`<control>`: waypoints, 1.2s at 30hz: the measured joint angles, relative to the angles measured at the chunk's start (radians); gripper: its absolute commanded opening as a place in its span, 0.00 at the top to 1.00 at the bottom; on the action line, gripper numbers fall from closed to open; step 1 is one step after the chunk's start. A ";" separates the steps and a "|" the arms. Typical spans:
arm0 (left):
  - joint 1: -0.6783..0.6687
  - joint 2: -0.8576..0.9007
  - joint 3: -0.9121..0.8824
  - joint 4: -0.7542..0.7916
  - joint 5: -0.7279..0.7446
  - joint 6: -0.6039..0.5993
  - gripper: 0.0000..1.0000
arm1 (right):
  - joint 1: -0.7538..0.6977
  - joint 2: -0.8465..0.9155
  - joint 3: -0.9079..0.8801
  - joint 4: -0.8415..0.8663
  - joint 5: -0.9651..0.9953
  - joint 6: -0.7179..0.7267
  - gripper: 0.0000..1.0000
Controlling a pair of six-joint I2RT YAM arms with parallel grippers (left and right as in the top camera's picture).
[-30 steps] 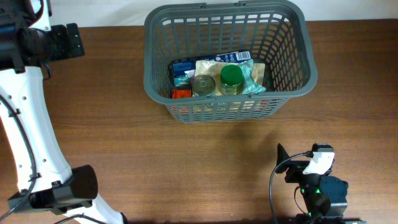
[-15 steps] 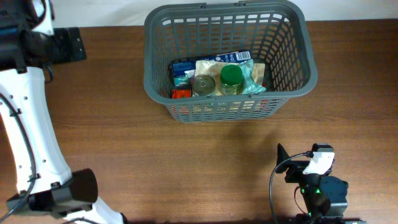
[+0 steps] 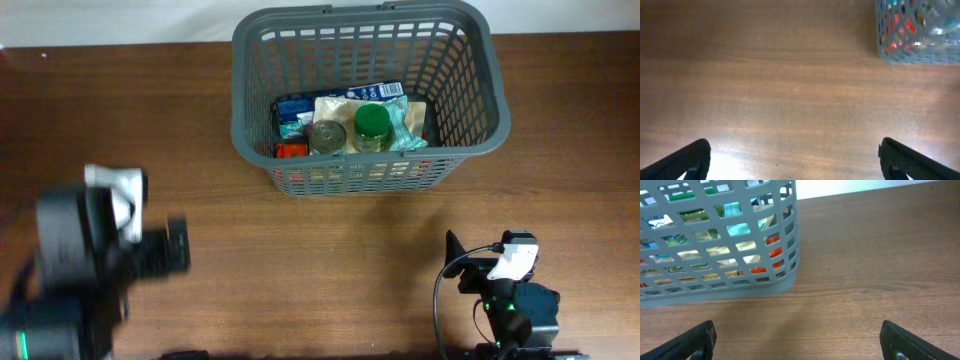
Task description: Pack container
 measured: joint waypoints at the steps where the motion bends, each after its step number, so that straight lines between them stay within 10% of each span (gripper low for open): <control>1: 0.000 -0.068 -0.058 0.022 -0.007 0.000 0.01 | 0.000 0.000 0.000 0.000 0.000 0.000 0.01; 18: 0.000 -0.736 -0.847 1.056 -0.043 0.000 0.01 | 0.000 0.000 0.000 0.000 0.000 0.000 0.01; 36: 0.000 -0.929 -1.314 1.410 -0.043 0.000 0.01 | 0.000 0.000 0.000 0.000 0.000 -0.001 0.01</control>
